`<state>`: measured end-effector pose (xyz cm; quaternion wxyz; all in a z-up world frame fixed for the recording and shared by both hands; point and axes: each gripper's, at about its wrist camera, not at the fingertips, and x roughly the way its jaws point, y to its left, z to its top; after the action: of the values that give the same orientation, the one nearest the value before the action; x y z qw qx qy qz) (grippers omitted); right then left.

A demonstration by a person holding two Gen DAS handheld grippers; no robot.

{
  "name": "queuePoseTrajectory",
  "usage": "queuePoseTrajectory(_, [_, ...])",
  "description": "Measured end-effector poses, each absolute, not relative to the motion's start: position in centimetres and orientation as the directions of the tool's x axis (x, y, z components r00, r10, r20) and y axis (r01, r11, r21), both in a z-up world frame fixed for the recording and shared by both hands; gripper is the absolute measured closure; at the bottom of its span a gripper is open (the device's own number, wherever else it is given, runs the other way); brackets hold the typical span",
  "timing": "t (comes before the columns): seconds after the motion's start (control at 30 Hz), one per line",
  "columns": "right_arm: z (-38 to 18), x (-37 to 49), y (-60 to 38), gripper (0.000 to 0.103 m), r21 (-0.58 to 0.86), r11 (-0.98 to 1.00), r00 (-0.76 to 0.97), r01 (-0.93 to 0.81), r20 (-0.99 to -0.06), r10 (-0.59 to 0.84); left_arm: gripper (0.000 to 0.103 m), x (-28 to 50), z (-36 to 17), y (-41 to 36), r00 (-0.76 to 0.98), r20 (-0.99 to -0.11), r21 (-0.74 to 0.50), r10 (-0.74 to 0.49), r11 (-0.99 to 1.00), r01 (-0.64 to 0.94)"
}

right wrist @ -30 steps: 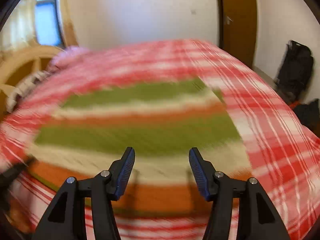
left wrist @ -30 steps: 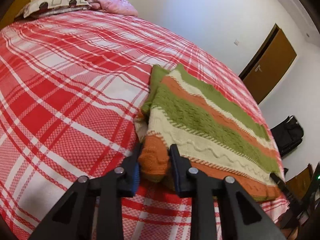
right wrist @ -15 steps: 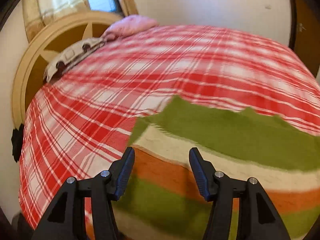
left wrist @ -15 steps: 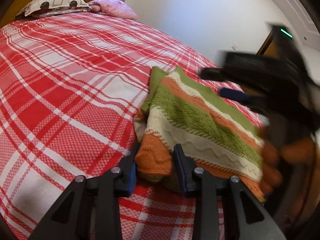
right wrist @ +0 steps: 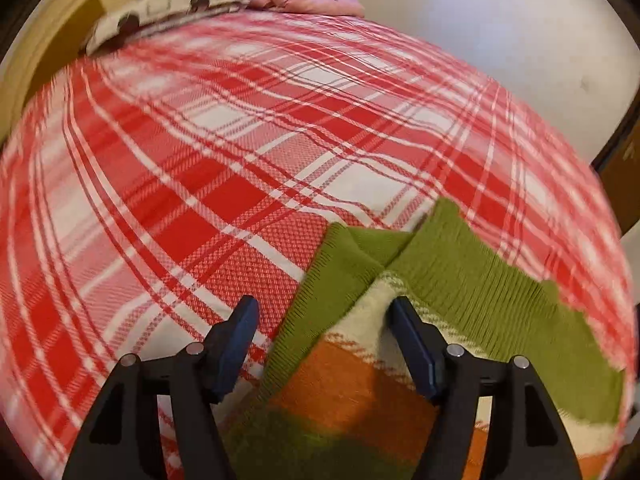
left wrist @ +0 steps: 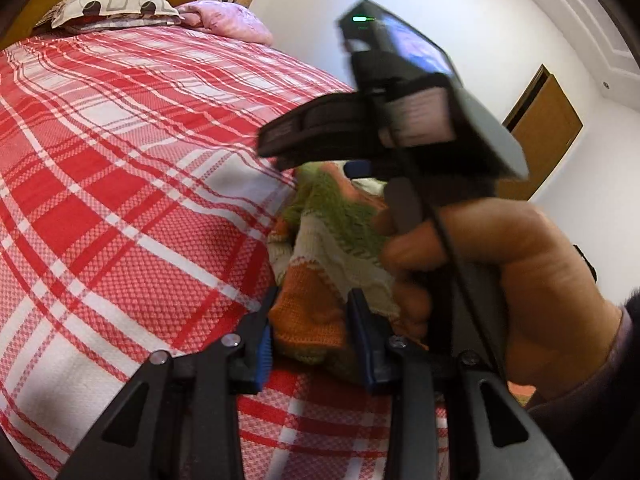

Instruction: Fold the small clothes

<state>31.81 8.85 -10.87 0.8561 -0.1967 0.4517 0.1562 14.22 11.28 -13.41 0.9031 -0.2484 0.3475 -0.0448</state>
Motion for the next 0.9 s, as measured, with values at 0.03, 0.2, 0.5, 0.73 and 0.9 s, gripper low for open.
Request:
queuePoseTrajectory(0.03, [-10.8,31.9,8.8,0.036,-0.193,0.877,0.542,-0.440,-0.836,0.088,0.066,14.2,-13.4,11.3,0.755,-0.605,-0.481,-0.255,0.872,-0.091])
queuePoseTrajectory(0.2, [-10.3,32.0,7.0,0.065,-0.157,0.890,0.536,-0.429,-0.837,0.111,0.059,14.2,-13.3,11.2,0.754,-0.599,-0.487,-0.271,0.870,-0.074])
queuePoseTrajectory(0.5, [-8.6,32.3,3.7,0.089,0.050,0.926,0.495,-0.374,-0.833,0.245,0.079,14.9,-12.4,10.5,0.722,-0.641,-0.431,-0.259,0.900,-0.060])
queuePoseTrajectory(0.73, [-5.3,31.9,-1.7,0.091,0.241,0.913,0.497,-0.330,-0.778,0.385,0.084,14.5,-11.2,9.9,0.722,-0.640,-0.416,-0.261,0.908,-0.041])
queuePoseTrajectory(0.9, [-3.8,31.3,-5.5,0.091,0.285,0.909,0.519,-0.305,-0.751,0.409,0.084,14.0,-9.0,7.7,0.759,-0.610,-0.349,-0.227,0.937,0.001])
